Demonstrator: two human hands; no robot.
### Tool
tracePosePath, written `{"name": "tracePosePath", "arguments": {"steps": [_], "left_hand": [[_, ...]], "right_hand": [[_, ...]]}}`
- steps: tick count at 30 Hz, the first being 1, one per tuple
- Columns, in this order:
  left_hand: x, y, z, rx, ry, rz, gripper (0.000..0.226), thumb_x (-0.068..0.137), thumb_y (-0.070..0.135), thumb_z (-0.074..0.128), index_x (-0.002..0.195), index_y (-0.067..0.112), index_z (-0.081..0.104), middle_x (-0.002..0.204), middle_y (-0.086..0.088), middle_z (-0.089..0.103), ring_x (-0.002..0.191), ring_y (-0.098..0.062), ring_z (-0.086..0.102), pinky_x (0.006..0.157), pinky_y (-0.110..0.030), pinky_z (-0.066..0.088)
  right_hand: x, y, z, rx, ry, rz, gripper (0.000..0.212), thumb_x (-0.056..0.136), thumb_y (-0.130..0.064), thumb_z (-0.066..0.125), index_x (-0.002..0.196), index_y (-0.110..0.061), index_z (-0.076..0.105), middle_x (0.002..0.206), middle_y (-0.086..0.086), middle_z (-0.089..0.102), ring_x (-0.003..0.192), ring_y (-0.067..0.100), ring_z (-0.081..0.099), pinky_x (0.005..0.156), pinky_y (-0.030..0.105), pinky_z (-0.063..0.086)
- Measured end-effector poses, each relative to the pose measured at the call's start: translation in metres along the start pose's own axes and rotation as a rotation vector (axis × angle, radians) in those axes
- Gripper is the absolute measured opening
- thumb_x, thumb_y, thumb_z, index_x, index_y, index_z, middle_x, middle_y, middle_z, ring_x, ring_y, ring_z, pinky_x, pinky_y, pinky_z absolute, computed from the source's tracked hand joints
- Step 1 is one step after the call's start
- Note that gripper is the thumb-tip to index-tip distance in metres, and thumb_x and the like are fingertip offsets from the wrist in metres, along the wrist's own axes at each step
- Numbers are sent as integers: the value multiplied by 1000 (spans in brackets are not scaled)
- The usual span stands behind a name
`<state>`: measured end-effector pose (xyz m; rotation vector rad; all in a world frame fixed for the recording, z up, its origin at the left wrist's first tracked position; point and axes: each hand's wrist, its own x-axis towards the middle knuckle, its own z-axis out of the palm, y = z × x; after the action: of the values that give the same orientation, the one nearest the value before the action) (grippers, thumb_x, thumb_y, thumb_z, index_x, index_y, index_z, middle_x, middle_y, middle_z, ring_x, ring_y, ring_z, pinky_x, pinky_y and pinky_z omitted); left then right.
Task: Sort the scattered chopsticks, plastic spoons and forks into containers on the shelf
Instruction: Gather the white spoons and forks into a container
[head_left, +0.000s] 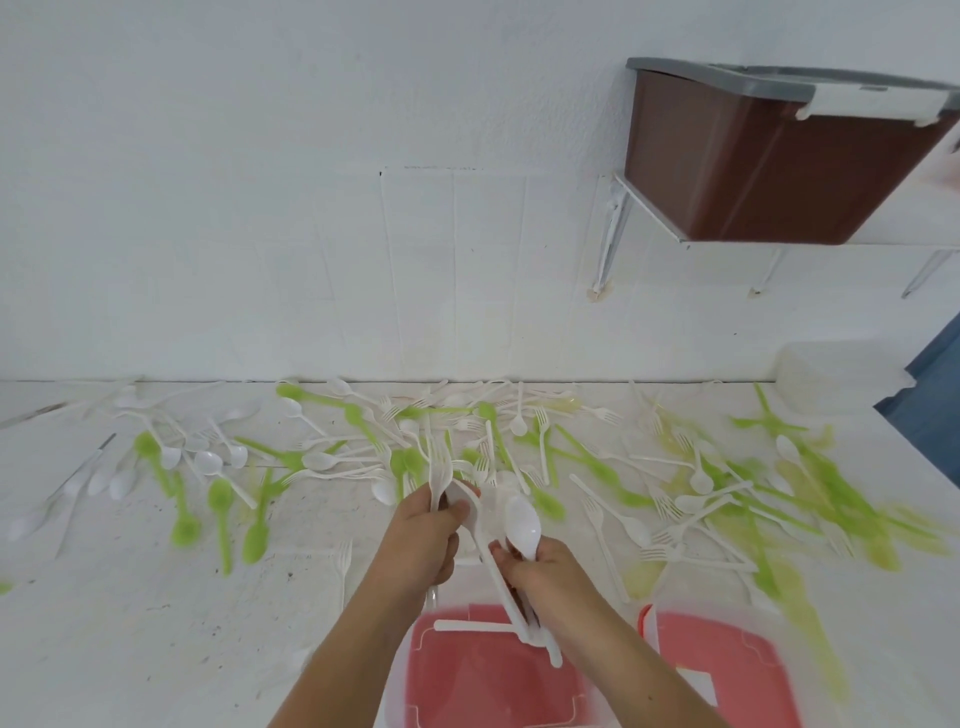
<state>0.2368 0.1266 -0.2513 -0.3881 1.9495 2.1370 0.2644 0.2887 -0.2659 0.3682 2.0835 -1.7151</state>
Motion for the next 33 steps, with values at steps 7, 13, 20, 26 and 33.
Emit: {"name": "tracePosePath", "arguments": {"steps": [7,13,20,26,33], "left_hand": [[-2,-11,11,44,-7,8,21,104,1,48,110,16,62,58,3,46,37,-7,35,37,-21,25],[1,-12,5,80,-22,-81,18,104,6,52,87,11,51,54,-1,40,38,-11,26,39,-23,21],[14,-11,8,222,90,25,19,99,9,49,99,4,67,47,12,47,42,-9,28,43,-25,24],[19,-13,17,180,95,18,16,96,9,46,92,6,61,51,8,38,44,-11,27,42,-24,22],[23,-16,15,158,47,14,27,99,23,61,75,17,49,55,7,33,45,-9,24,43,-23,21]], "right_hand": [[-6,-3,1,149,-149,16,17,95,0,57,101,9,69,62,12,57,46,20,46,46,31,36],[-8,-12,-11,220,-292,105,30,88,6,55,73,-12,74,83,19,70,70,28,67,63,33,52],[8,-14,-12,-242,118,-97,11,99,-21,57,93,-19,66,72,-1,57,52,9,51,57,27,44],[-2,-17,0,-95,58,-95,13,92,-32,56,105,-33,56,79,-5,55,59,10,48,60,29,41],[-1,-9,3,-233,195,-239,44,106,-31,50,68,-8,44,56,-5,32,52,15,34,60,35,34]]}}
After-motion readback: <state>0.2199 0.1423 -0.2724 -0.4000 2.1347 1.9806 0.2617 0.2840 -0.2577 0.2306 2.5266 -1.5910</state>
